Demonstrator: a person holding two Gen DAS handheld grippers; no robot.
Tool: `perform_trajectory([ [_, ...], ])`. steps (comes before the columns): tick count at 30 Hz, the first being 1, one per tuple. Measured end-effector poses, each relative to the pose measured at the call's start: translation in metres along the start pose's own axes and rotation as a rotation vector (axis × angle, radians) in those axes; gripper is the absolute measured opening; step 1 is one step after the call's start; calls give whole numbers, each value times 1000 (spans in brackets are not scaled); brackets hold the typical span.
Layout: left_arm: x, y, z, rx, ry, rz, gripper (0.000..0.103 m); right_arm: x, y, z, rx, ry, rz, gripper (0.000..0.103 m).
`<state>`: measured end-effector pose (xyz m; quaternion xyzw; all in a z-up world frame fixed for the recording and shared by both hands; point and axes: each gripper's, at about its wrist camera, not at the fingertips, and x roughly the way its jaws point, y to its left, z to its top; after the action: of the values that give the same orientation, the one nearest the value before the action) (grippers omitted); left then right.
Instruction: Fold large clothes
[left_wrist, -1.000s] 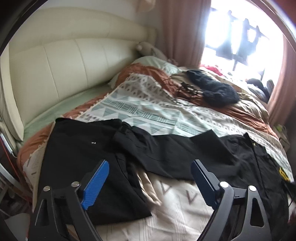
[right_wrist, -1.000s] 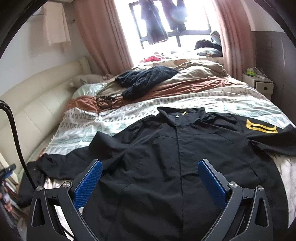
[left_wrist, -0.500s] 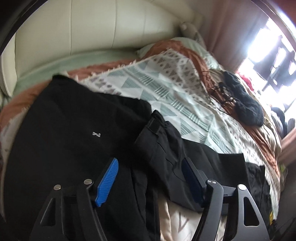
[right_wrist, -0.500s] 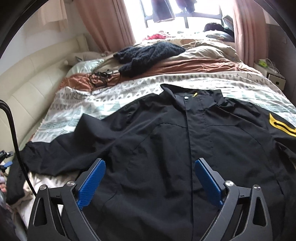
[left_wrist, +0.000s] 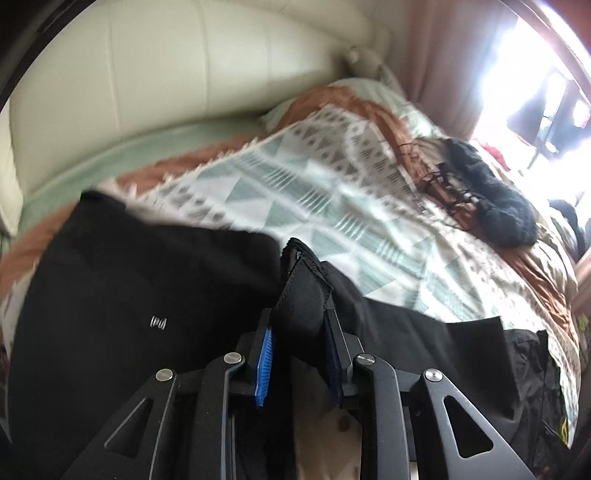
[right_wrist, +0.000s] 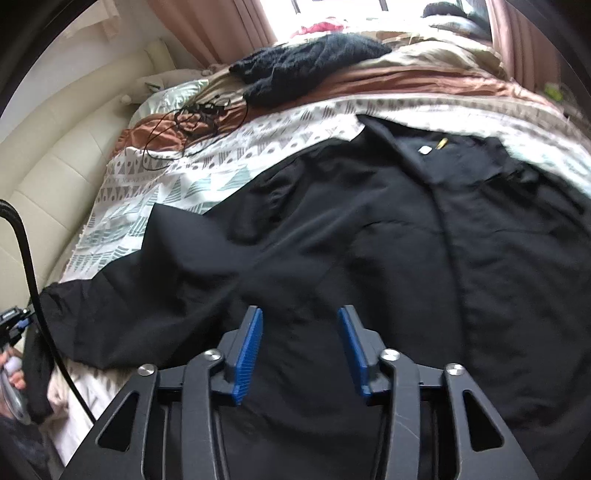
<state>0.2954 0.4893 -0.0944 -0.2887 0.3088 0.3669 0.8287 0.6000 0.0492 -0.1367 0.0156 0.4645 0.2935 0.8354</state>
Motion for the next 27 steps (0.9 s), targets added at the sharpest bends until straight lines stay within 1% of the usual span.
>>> perform_trajectory([
  [1, -6, -5, 4, 11, -12, -8, 25, 9, 3, 1, 16, 12, 37, 28],
  [3, -23, -18, 14, 39, -47, -35, 24, 22, 11, 3, 38, 35, 88, 20],
  [4, -29, -22, 17, 47, -56, -44, 23, 30, 16, 5, 46, 48, 121, 17],
  [6, -49, -37, 27, 76, -92, -73, 22, 46, 24, 7, 56, 78, 163, 14],
  [8, -68, -52, 34, 99, -120, -96, 21, 62, 31, 7, 59, 116, 166, 14],
  [10, -82, -66, 40, 114, -137, -117, 20, 82, 33, 3, 64, 183, 125, 14],
  [12, -97, -81, 47, 133, -154, -131, 20, 84, 33, 2, 54, 190, 121, 13],
  [15, -121, -104, 56, 165, -180, -175, 19, 67, 30, -1, 70, 208, 104, 15],
  [17, -141, -125, 61, 198, -211, -198, 19, 48, 23, -4, 92, 198, 128, 19],
  [19, -156, -140, 63, 218, -229, -221, 19, 16, 16, -8, 97, 154, 128, 36],
  [21, -176, -164, 66, 245, -249, -256, 19, -11, 8, -11, 100, 108, 120, 42],
  [22, -183, -171, 64, 254, -255, -266, 19, -32, 2, -13, 108, 79, 117, 43],
  [24, -204, -197, 64, 282, -275, -292, 18, -61, -9, -17, 130, 43, 115, 44],
  [25, -210, -206, 64, 290, -279, -301, 18, -76, -15, -19, 138, 25, 110, 47],
  [27, -228, -235, 61, 315, -284, -338, 18, -105, -27, -23, 146, -16, 103, 50],
])
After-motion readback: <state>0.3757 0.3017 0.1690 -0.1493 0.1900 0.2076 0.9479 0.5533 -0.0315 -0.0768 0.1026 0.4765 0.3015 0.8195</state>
